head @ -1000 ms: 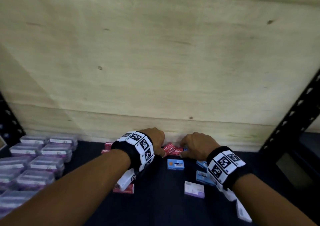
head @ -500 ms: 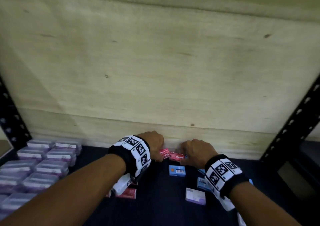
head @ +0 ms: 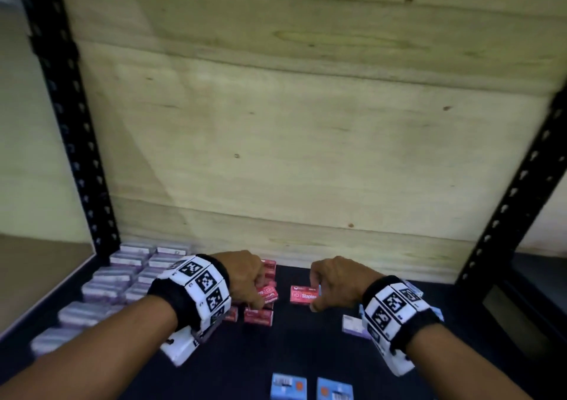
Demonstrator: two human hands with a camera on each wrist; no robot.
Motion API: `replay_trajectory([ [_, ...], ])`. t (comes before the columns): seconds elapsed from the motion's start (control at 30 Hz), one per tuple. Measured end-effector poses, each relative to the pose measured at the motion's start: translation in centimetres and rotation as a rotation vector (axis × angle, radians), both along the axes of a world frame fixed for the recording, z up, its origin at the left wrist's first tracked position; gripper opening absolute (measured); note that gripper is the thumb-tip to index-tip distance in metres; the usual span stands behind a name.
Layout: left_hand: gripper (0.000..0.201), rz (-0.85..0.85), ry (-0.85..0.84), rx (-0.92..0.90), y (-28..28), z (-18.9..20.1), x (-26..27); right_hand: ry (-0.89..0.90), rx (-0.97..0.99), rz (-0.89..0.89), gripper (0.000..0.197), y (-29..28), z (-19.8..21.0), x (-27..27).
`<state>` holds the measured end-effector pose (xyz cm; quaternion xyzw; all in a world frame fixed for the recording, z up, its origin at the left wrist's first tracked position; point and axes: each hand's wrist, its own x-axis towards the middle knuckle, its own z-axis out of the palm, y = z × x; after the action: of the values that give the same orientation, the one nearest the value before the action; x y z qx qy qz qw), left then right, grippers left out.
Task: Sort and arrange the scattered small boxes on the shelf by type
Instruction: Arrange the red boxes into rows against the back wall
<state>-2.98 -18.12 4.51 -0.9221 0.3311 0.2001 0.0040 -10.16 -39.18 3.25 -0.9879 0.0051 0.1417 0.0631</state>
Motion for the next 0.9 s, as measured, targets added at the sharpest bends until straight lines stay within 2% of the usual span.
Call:
replay_trajectory([
  [0.17, 0.029, 0.014, 0.029, 0.075, 3.3, -1.8, -2.0, 0.057, 0.050, 0.046, 0.037, 3.9, -1.8, -1.5],
  [0.33, 0.038, 0.062, -0.011, 0.168, 6.0, -3.8, -3.2, 0.126, 0.061, 0.015, 0.042, 6.8, -3.5, -2.4],
  [0.63, 0.040, 0.052, -0.061, 0.097, 7.8, -4.9, -4.1, 0.115, 0.019, -0.046, 0.044, 8.2, -4.1, -3.1],
  [0.77, 0.067, -0.030, 0.015, 0.155, 7.7, -4.6, -4.2, 0.125, 0.024, -0.040, 0.039, 8.4, -4.1, -3.3],
  [0.9, 0.069, -0.113, 0.032, 0.210, 7.6, -4.9, -4.3, 0.121, 0.030, -0.034, 0.034, 8.7, -4.3, -3.5],
])
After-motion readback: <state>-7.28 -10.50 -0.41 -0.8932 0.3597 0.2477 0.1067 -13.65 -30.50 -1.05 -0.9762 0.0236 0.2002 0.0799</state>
